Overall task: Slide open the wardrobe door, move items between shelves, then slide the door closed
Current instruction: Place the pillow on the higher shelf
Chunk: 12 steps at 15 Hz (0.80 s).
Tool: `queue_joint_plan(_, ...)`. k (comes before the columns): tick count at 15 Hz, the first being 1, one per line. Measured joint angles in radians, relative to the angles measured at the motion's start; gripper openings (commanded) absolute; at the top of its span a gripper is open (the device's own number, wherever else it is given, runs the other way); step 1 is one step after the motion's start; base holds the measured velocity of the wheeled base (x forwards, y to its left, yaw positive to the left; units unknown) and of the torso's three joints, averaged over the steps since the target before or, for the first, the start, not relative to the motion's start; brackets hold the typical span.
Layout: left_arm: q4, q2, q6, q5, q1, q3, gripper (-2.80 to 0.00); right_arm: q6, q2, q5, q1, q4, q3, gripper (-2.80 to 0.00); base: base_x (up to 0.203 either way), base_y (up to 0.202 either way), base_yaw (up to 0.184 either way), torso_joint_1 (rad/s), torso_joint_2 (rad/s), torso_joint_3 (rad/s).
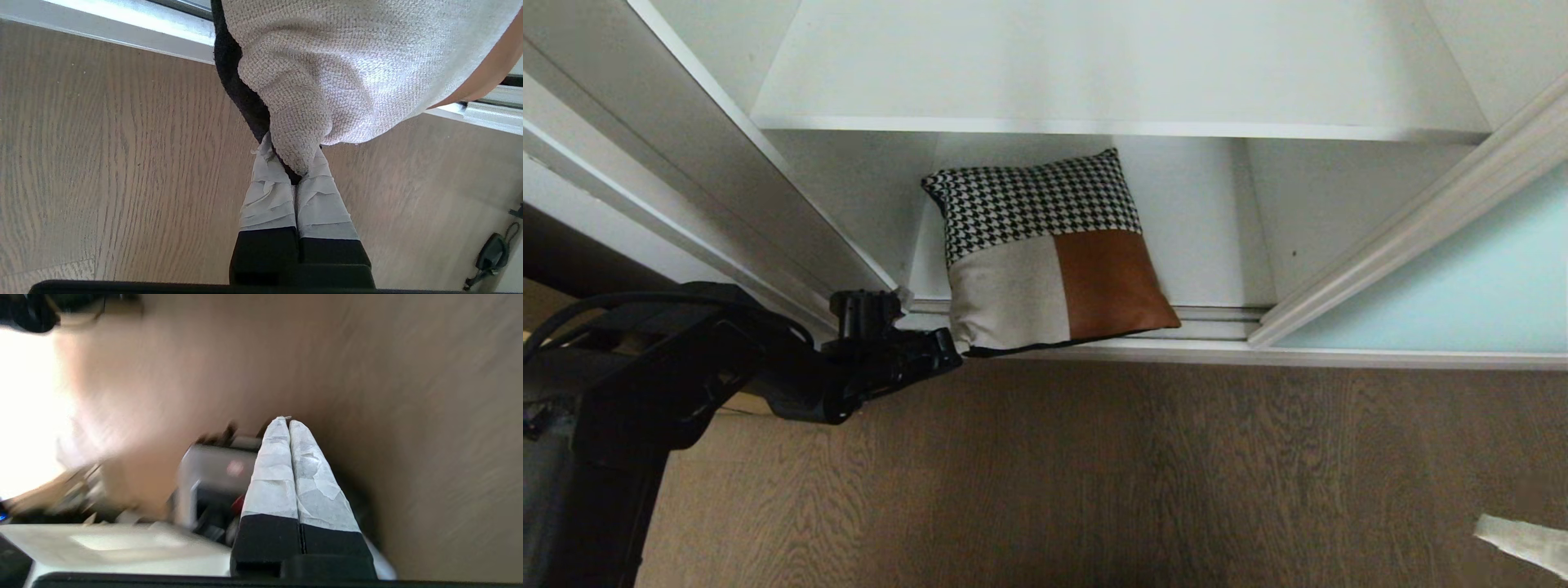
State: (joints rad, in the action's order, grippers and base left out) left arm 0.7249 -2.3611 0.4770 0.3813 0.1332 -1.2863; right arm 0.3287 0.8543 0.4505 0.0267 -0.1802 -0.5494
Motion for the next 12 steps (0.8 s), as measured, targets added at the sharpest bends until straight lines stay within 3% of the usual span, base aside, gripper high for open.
queue_joint_plan(4,0.011,-0.001,-0.002,0.001,0.0,0.012,-2.8,0.007,0.312,0.118,0.018,0.153,-0.005,-2.8,0.0,0.0,0.0,0.0,0.0,0.0)
queue_joint_plan(8,0.047,-0.002,-0.002,0.0,0.003,0.031,-2.8,0.014,0.546,0.138,0.121,0.362,0.01,-2.8,0.0,0.0,0.0,0.0,0.0,0.0)
queue_joint_plan(12,0.049,-0.004,-0.003,0.0,0.003,0.034,-2.8,0.02,0.735,0.136,0.172,0.461,0.002,-2.8,0.0,0.0,0.0,0.0,0.0,0.0)
